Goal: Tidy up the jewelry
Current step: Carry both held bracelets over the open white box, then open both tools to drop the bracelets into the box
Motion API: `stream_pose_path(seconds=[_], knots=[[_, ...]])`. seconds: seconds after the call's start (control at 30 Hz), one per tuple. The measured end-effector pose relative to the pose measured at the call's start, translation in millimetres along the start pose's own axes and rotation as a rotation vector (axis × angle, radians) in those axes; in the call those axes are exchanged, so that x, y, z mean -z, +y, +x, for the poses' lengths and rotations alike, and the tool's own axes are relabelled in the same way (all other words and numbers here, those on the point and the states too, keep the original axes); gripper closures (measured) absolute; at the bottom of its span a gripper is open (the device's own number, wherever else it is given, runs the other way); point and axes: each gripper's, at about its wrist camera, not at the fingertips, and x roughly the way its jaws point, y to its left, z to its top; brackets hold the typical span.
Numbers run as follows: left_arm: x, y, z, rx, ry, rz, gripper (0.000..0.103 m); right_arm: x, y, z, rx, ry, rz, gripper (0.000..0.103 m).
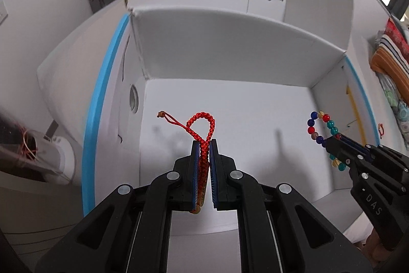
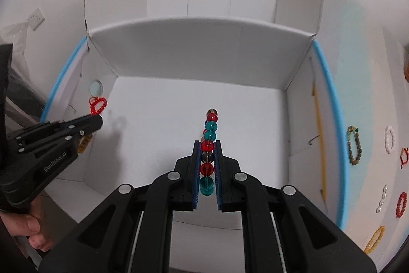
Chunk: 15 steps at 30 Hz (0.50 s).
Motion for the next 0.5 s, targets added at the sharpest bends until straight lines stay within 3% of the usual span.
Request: stream_pose_path(seconds=[0.33,0.4,0.47,0.5], knots=[[4.1,-7.1,17.0,-0.004,0.059,0.030,0.096,11.0,-3.2,20.7,0.026,0.103,0.024,0.093],[5.0,-8.7,14.2,-0.007,0.056,0.035,0.091,13.7,-5.5,18.3,0.033,0.104,0.034,0.092],[6.2,-10.2,9.4,-0.012,0.042,0.037,0.091,15.0,-8.2,12.2,0.019,0.089,0.046,0.082],[6.9,-11.2,4.2,-0.017,0.027,0.040,0.084,15.1,-9.3,7.5,0.013,0.077,0.050,0.068]])
